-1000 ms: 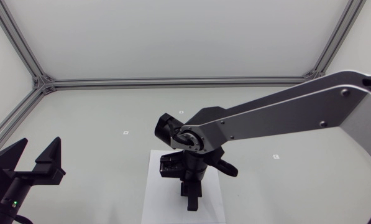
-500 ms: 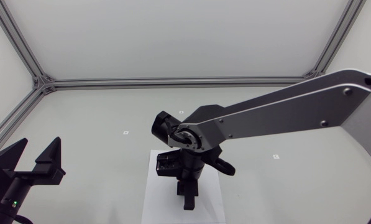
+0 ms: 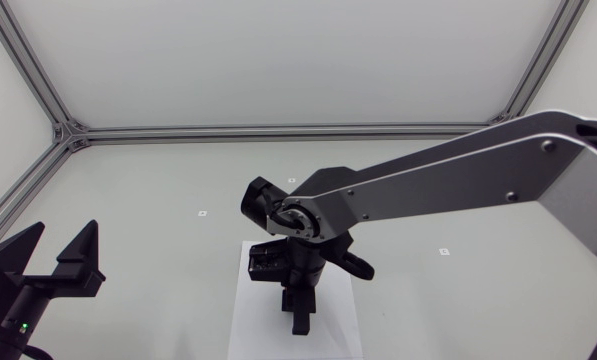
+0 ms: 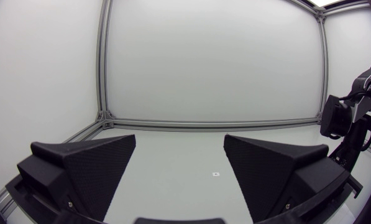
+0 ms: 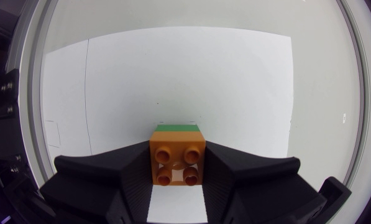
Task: Pick up the orange 2x2 brick with the right arm and stack it on top of the green 2x2 brick in the center
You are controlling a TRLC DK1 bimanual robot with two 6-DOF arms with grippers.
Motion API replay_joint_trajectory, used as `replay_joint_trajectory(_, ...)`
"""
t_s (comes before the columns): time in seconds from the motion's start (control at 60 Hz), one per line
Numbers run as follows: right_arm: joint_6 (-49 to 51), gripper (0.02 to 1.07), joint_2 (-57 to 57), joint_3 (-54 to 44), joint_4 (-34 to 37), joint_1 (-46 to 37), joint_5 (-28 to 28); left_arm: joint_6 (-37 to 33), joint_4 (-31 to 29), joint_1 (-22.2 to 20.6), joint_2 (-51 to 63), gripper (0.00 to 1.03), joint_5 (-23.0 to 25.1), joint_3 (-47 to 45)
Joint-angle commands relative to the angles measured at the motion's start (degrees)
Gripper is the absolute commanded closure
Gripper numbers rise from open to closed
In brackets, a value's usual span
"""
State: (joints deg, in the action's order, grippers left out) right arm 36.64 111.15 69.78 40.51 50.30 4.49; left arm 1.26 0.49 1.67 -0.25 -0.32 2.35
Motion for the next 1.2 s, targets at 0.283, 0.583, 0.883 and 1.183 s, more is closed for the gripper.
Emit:
replay_joint_trajectory(0.283, 0.2, 0.84, 2.4, 0.6, 0.3, 0.2, 0.2, -0.7, -0.8, 0.3, -0.5, 0.04, 0.2, -2.3)
replay_joint_trajectory(0.583, 0.1, 0.70, 3.0, 0.5, 0.0, 0.2, 0.2, -0.7, -0.8, 0.3, -0.5, 0.04, 0.2, -2.3)
replay_joint_trajectory(0.883, -0.3, 0.53, 3.1, 0.5, 0.0, 0.2, 0.2, -0.7, -0.8, 0.3, -0.5, 0.04, 0.2, -2.3)
replay_joint_trajectory(1.183, -0.5, 0.39, 3.3, 0.5, -0.1, 0.2, 0.2, -0.7, -0.8, 0.3, -0.5, 0.04, 0.2, -2.3)
